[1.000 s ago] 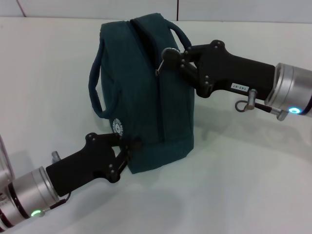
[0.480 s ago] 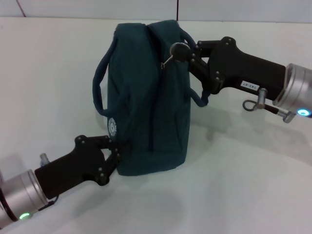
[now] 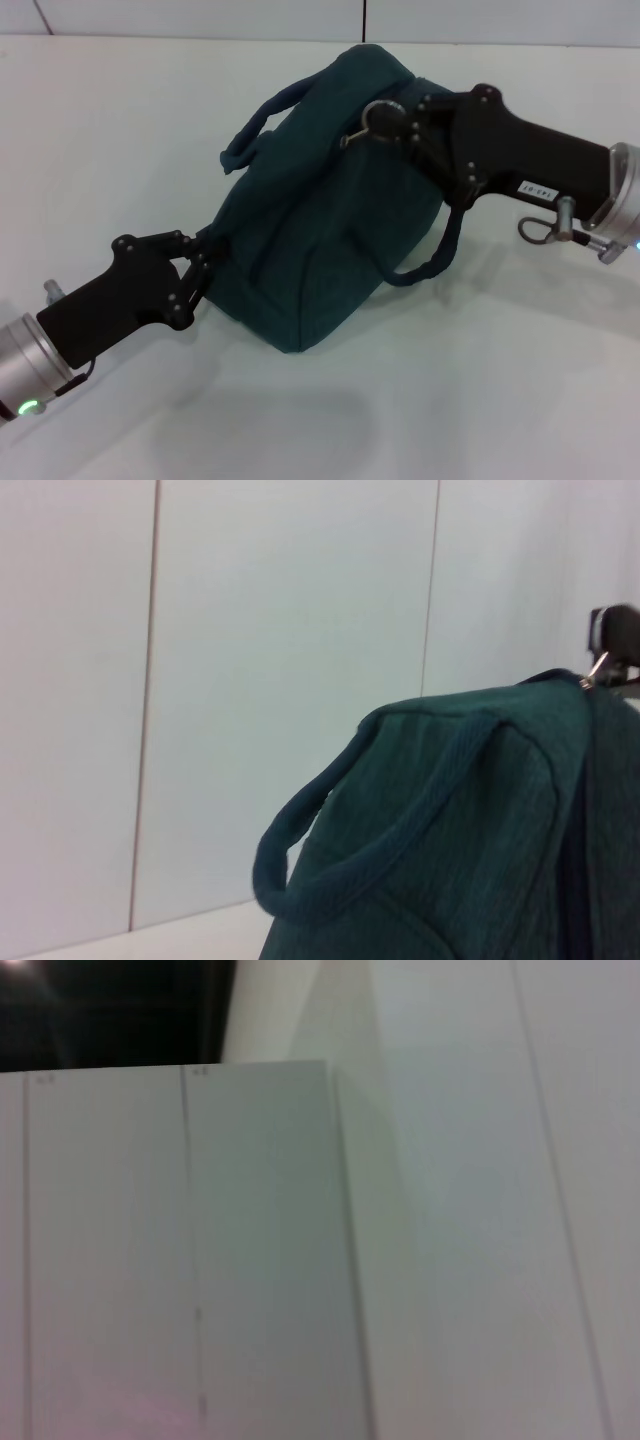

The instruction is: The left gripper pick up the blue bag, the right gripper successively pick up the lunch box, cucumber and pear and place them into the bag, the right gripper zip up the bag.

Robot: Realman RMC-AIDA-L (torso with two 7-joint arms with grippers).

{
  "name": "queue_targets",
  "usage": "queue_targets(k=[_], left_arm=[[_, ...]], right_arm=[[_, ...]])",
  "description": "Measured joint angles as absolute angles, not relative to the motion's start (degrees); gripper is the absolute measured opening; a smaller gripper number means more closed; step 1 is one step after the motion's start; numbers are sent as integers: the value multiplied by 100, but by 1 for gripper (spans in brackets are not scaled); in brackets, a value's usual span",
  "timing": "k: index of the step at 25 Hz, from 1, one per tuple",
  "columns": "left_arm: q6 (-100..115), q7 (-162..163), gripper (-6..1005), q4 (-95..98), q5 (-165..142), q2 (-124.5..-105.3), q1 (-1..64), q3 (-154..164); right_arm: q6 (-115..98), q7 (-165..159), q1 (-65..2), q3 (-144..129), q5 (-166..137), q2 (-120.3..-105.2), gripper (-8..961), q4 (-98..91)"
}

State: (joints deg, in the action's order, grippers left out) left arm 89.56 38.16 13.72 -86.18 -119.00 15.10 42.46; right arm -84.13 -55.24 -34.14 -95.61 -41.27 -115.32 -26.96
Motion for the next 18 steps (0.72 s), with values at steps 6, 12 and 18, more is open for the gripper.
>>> queue_targets(k=[6, 12, 18], left_arm=[[9030, 3824, 67, 1376, -8613, -11908, 1619, 4260], [9209, 3870, 68, 1347, -8551, -11930, 1783, 4229], [9372, 4212, 202, 1323, -8423, -11936, 2004, 4230]], right_arm=[[-8250, -5432, -3340, -9304, -4075, -11567, 16, -2669], [-8242, -5432, -3287, -9204, -4078, -11584, 16, -2669], [-8242, -5424, -3278, -9228, -4103, -11587, 16, -2641]])
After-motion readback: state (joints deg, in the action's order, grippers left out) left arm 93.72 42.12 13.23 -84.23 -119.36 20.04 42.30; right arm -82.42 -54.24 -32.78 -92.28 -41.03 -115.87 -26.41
